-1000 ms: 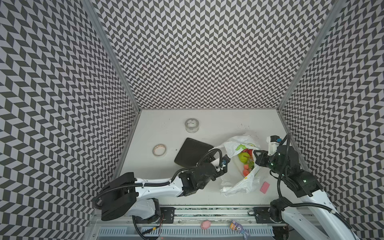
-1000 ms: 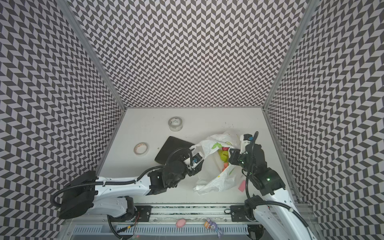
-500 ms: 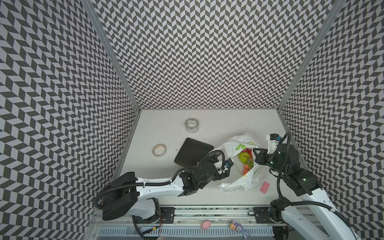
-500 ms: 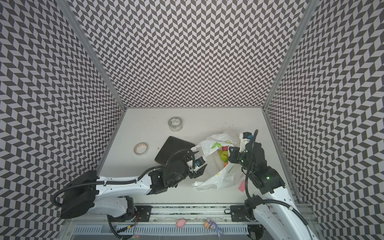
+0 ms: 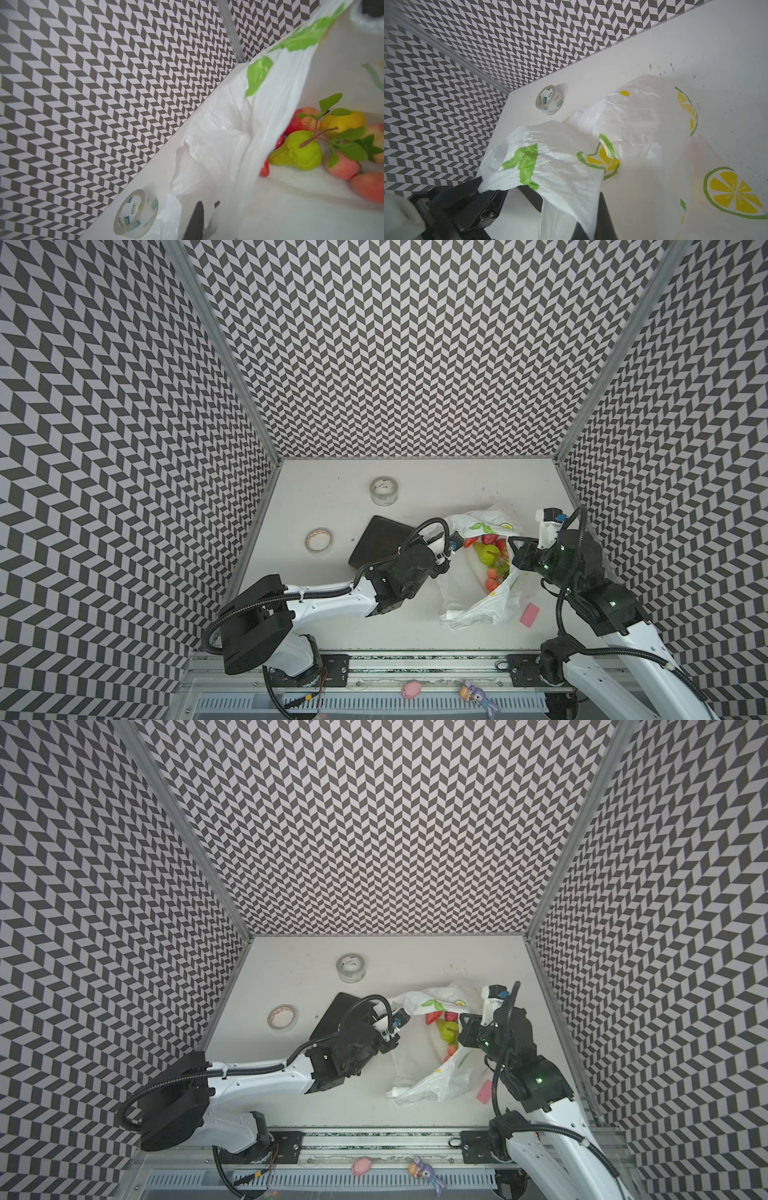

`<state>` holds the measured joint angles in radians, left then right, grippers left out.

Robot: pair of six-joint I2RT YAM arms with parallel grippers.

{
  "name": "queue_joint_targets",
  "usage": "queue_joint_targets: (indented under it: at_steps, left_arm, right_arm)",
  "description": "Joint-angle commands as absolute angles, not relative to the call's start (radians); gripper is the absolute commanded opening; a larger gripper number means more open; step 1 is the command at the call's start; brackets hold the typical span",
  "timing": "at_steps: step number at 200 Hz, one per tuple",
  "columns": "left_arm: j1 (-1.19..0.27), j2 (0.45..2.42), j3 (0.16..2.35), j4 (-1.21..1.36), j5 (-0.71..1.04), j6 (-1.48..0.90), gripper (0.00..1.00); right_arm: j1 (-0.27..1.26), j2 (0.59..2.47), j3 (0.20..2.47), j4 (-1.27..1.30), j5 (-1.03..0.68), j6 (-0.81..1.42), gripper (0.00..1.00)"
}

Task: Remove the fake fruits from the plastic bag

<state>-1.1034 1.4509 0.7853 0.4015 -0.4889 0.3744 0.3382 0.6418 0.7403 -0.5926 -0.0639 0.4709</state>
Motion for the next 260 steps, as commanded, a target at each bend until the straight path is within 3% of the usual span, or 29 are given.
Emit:
queue_joint_targets:
  at_steps: [1,17,31,46,69,94,117,155,167,178,213,222,236,260]
  left_arm:
    - [-1.101,1.455,0.814,0.406,-0.44,0.379,0.0]
    - [-1.097,1.442,0.816,0.408,-0.424,0.356,0.0]
    - [-1.083,1.43,0.817,0.407,-0.405,0.313,0.0]
    - [-1.069,1.424,0.827,0.39,-0.392,0.264,0.0]
    - [-1.056,1.426,0.856,0.341,-0.371,0.189,0.0]
    - [-1.055,1.42,0.89,0.272,-0.35,0.1,0.0]
    - [-1.051,1.403,0.897,0.235,-0.326,0.045,0.0]
    - [-1.023,1.402,0.971,0.105,-0.262,-0.021,0.0]
    - [-1.019,1.405,0.998,0.067,-0.248,-0.037,0.0]
    - [-1.01,1.407,1.032,0.022,-0.23,-0.054,0.0]
    - [-0.971,1.407,1.119,-0.027,-0.19,-0.113,0.0]
    - [-0.959,1.408,1.139,-0.028,-0.178,-0.126,0.0]
    - [-0.946,1.406,1.17,-0.022,-0.168,-0.135,0.0]
    - [-0.919,1.393,1.215,0.013,-0.137,-0.134,0.0]
  right_arm:
    - [0.342,0.646,0.789,-0.568,-0.038,0.465,0.05]
    - [0.343,0.651,0.814,-0.599,-0.011,0.469,0.4]
    - [0.342,0.656,0.837,-0.638,0.021,0.477,0.64]
    - [0.342,0.662,0.869,-0.719,0.053,0.51,0.78]
    - [0.342,0.654,0.898,-0.853,0.048,0.606,0.86]
    - [0.342,0.664,0.921,-0.944,-0.107,0.693,0.94]
    - [0.344,0.719,0.939,-0.972,-0.247,0.691,0.96]
    - [0.359,0.864,0.994,-1.033,-0.31,0.667,0.98]
    - [0.377,0.897,1.003,-1.012,-0.307,0.683,0.93]
    - [0.387,0.927,1.02,-1.005,-0.281,0.692,0.82]
    - [0.387,1.01,1.107,-0.999,-0.131,0.651,0.21]
    - [0.387,1.034,1.147,-0.984,-0.081,0.625,0.11]
    - [0.385,1.078,1.236,-0.974,0.009,0.575,0.0]
    - [0.381,1.165,1.422,-0.966,0.136,0.466,0.0]
